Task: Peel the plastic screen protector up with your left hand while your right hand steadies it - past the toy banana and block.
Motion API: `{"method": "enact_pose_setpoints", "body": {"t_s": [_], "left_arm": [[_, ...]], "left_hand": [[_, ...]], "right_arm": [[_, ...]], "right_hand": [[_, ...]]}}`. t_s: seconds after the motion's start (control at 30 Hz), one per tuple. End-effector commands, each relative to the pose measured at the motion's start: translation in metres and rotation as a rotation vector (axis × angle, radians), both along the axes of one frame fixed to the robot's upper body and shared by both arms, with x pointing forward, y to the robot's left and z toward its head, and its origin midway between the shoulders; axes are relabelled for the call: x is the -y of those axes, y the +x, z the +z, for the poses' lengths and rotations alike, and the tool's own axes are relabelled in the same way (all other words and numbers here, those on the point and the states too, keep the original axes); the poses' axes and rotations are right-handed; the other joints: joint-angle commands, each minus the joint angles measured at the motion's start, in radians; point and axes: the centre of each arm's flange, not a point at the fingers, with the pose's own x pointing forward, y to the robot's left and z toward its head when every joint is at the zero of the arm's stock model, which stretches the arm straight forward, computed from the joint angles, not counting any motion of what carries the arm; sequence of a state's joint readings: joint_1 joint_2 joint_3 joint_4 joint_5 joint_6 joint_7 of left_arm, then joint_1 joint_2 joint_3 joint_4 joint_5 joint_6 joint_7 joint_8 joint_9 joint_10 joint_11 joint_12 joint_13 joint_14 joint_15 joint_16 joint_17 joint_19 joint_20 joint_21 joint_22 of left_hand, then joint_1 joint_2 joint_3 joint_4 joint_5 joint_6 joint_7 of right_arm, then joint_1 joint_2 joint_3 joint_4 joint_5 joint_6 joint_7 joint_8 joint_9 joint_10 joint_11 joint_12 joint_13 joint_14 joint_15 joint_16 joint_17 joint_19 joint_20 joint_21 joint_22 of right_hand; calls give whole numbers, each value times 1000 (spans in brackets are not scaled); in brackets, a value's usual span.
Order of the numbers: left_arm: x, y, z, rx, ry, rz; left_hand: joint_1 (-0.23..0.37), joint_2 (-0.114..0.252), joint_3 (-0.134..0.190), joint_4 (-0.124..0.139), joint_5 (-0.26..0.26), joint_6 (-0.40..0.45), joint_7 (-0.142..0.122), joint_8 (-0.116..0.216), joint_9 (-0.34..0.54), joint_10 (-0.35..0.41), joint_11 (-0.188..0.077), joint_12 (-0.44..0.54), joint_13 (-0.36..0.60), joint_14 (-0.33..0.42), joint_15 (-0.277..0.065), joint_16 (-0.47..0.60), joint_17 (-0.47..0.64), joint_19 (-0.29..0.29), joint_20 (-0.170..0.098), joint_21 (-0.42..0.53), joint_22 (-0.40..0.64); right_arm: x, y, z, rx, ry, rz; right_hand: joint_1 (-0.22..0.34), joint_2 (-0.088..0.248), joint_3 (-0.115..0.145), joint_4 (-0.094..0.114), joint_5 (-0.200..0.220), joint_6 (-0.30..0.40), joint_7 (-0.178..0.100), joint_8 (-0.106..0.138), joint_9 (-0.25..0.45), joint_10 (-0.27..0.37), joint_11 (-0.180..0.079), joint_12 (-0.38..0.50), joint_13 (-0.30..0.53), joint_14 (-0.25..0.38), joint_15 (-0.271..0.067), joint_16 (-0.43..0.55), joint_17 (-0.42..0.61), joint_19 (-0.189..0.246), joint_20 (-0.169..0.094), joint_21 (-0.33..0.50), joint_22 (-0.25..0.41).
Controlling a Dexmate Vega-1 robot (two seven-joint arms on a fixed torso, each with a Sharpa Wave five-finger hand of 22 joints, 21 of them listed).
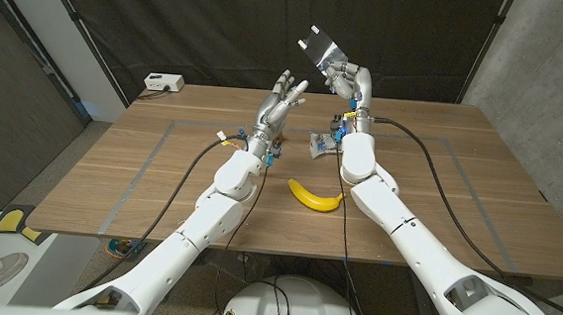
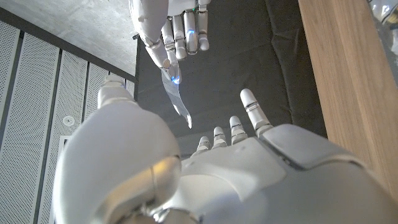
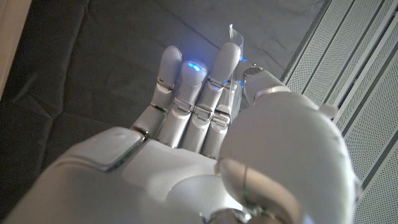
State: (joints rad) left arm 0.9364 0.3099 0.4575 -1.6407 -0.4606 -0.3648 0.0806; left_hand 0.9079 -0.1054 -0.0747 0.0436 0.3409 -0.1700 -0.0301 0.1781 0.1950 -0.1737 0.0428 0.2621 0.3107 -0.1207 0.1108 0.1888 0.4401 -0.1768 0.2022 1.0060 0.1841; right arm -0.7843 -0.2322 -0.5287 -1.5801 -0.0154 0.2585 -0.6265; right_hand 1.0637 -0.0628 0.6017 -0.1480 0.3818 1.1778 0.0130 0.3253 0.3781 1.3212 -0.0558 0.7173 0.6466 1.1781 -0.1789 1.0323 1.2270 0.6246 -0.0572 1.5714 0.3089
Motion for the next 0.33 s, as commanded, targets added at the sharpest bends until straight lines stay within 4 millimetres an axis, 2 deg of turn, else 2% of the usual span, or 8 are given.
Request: {"method": "enact_pose_setpoints", "body": {"t_s": [0.03,0.33], "left_arm": [[-48,-8,-3,35,19,21],[-67,-7,-10,14,-9,24]], "left_hand": [[-14,1,-12,4,7,-94,-6,10,3,-29,8,-3,1,-15,1,4,-2,-232,8,-6,6],[-33,6,-24,16,11,-84,-12,17,3,-32,5,-7,-2,-30,-5,5,-10,-244,8,-15,7]], "right_arm": [[-16,-18,0,36,31,-78],[-34,-22,0,37,26,-74]], "right_hand": [[9,7,17,-7,3,49,35,-1,32,3,-2,-1,6,16,-42,7,1,-3,-145,1,4],[8,8,17,-7,3,52,33,-2,33,5,-3,-3,4,15,-42,9,0,-5,-145,2,5]]}}
